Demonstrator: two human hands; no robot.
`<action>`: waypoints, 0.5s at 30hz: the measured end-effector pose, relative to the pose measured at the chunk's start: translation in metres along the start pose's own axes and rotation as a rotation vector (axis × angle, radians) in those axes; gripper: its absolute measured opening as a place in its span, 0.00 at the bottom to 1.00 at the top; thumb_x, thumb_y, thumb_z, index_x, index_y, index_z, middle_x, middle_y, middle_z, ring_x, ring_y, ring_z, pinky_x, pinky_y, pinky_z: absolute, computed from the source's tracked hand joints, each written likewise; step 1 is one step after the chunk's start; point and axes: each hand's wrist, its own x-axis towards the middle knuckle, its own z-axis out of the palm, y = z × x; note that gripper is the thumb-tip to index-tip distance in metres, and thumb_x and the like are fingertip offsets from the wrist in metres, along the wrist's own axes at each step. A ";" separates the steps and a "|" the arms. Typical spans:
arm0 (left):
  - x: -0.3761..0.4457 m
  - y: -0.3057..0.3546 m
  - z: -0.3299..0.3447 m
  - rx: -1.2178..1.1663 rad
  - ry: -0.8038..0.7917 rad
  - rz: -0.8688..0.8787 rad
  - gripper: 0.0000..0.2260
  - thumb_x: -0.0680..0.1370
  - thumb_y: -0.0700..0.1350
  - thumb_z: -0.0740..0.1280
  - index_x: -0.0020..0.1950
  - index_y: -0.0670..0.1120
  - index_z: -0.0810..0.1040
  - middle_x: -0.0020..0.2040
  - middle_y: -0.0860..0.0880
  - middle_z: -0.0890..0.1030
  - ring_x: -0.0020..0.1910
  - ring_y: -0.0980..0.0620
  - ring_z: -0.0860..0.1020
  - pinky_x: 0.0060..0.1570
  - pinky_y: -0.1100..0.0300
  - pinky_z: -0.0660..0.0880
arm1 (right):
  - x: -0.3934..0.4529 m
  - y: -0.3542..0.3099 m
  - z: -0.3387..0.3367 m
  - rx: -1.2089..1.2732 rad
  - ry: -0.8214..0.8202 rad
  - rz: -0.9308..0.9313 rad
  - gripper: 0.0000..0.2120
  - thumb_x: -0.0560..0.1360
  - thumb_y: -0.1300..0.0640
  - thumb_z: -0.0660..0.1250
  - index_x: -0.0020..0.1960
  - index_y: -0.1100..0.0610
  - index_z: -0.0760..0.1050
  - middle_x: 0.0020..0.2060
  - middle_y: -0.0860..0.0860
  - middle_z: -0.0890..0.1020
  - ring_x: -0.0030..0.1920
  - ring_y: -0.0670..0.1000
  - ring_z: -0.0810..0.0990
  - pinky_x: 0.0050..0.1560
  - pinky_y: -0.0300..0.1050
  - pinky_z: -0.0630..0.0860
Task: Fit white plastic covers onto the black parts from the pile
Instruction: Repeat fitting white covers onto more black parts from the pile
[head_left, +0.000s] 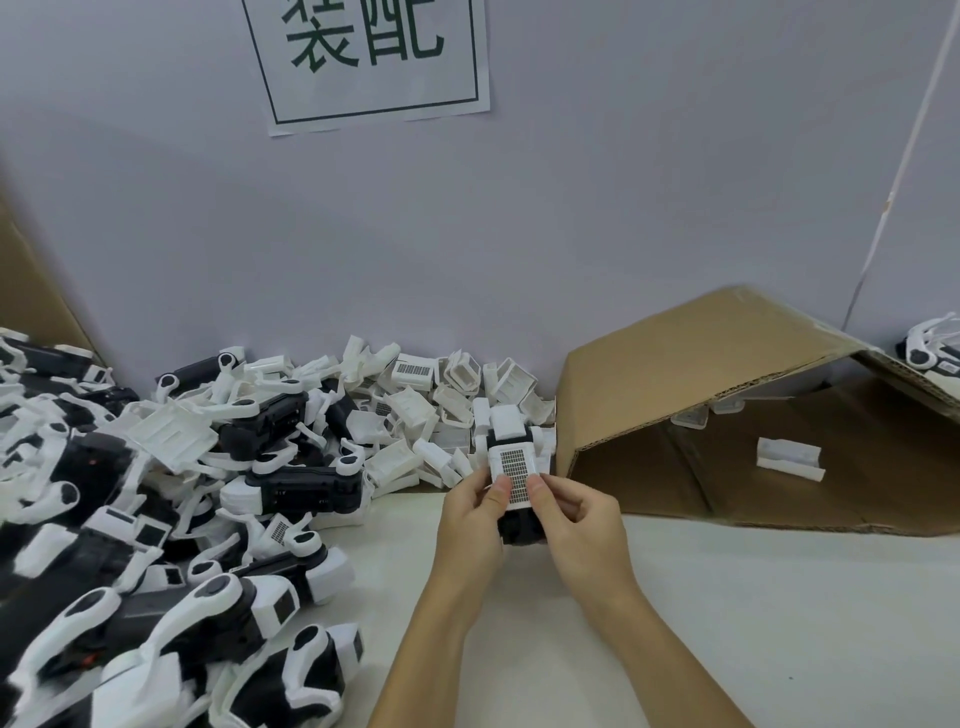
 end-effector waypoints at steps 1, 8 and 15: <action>-0.001 0.001 0.001 -0.070 -0.011 -0.024 0.12 0.84 0.41 0.60 0.55 0.47 0.84 0.49 0.47 0.86 0.49 0.49 0.84 0.41 0.57 0.80 | 0.000 -0.001 0.000 0.028 0.003 0.019 0.08 0.81 0.59 0.66 0.52 0.51 0.84 0.45 0.48 0.88 0.49 0.48 0.86 0.47 0.43 0.83; -0.002 -0.001 0.003 0.045 -0.035 0.061 0.12 0.84 0.39 0.60 0.59 0.48 0.82 0.51 0.48 0.86 0.54 0.47 0.84 0.57 0.47 0.80 | 0.000 -0.003 -0.001 0.028 -0.030 0.042 0.10 0.82 0.59 0.64 0.56 0.51 0.83 0.49 0.49 0.87 0.53 0.49 0.85 0.51 0.43 0.82; 0.000 0.001 -0.001 0.079 0.003 -0.001 0.12 0.83 0.38 0.61 0.59 0.45 0.82 0.49 0.48 0.87 0.51 0.50 0.84 0.47 0.56 0.80 | -0.002 -0.002 0.001 0.060 -0.007 0.060 0.09 0.80 0.61 0.67 0.54 0.53 0.84 0.46 0.48 0.88 0.49 0.46 0.86 0.45 0.34 0.79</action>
